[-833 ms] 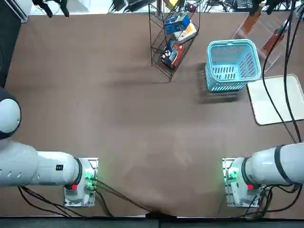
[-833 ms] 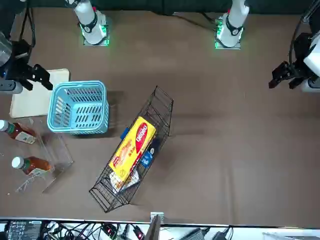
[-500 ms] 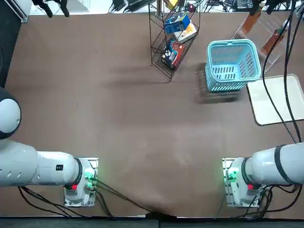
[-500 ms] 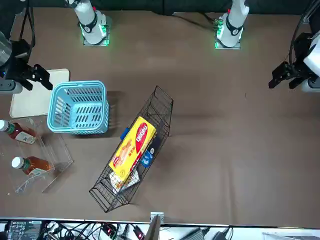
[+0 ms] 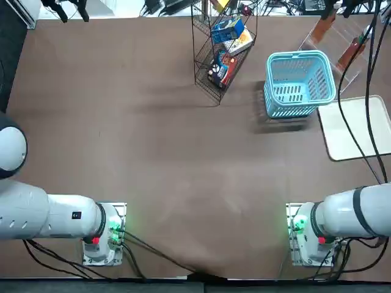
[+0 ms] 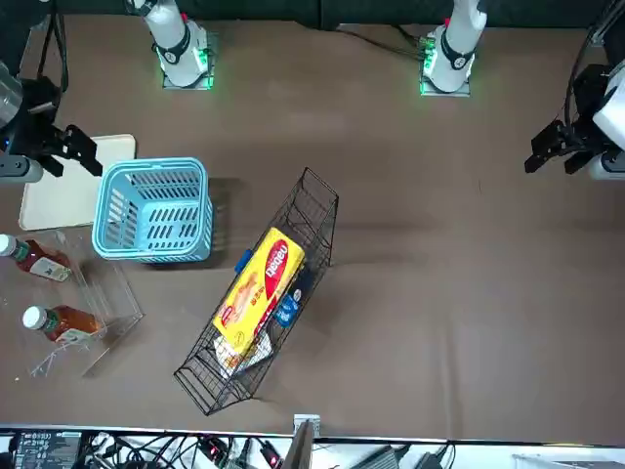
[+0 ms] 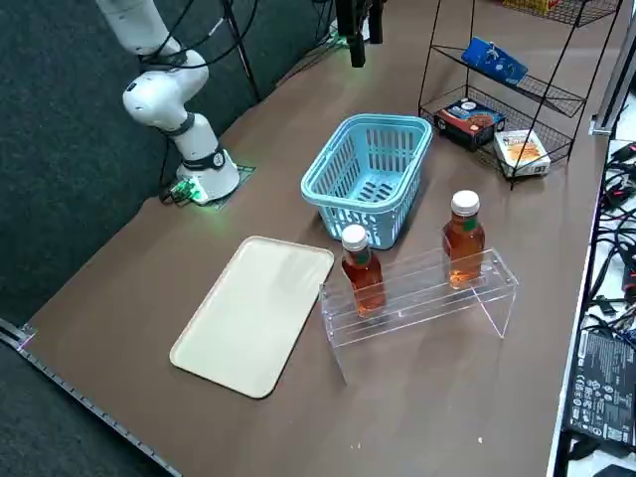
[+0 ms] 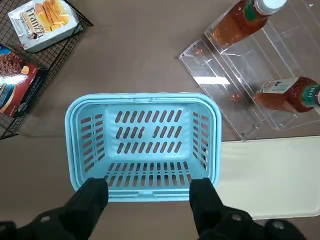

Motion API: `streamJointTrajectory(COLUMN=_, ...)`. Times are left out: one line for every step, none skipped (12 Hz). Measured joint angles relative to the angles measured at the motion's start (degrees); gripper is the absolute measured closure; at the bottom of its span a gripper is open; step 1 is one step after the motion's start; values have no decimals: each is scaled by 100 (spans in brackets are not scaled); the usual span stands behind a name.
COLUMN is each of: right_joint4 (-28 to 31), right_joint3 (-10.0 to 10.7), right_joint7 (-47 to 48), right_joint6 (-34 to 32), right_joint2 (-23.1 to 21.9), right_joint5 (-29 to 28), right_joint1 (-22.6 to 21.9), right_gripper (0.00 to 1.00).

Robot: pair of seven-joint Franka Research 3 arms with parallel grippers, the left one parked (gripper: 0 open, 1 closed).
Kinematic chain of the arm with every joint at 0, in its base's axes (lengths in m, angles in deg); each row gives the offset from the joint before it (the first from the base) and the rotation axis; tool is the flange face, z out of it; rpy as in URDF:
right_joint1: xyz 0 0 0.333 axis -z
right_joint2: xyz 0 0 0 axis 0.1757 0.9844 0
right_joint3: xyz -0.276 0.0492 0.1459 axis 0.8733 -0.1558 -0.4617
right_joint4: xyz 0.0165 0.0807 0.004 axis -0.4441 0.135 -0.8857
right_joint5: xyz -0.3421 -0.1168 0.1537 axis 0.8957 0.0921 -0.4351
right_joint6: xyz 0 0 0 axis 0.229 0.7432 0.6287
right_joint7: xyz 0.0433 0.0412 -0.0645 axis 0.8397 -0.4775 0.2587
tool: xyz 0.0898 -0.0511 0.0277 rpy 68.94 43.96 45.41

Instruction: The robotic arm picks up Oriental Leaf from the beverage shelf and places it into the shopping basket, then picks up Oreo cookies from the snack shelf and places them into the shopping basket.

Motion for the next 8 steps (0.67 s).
streamJointTrajectory(right_joint4=0, right_joint3=0, right_joint7=0, right_joint6=0, right_joint2=0, right_joint5=0, right_joint1=0, right_gripper=0)
streamJointTrajectory(right_joint4=0, right_joint3=0, right_joint7=0, right_joint6=0, right_joint2=0, right_joint5=0, right_joint1=0, right_gripper=0)
streamJointTrajectory(right_joint4=0, right_joint3=0, right_joint7=0, right_joint6=0, right_joint2=0, right_joint5=0, right_joint1=0, right_gripper=0)
streamJointTrajectory(right_joint4=-1, right_joint3=1, right_joint7=0, right_joint6=0, right_joint2=-1, right_joint5=0, right_joint1=0, right_gripper=0)
streamJointTrajectory(right_joint4=-2, right_joint3=2, right_joint7=0, right_joint6=0, right_joint2=-4, right_joint5=0, right_joint1=0, right_gripper=0)
streamJointTrajectory(right_joint4=-3, right_joint3=4, right_joint7=0, right_joint6=0, right_joint2=-6, right_joint5=0, right_joint1=0, right_gripper=0)
streamJointTrajectory(right_joint4=-3, right_joint3=6, right_joint7=-1, right_joint6=0, right_joint2=-6, right_joint5=0, right_joint1=0, right_gripper=0)
streamJointTrajectory(right_joint4=-4, right_joint3=7, right_joint7=-2, right_joint6=0, right_joint2=-7, right_joint5=0, right_joint1=0, right_gripper=0)
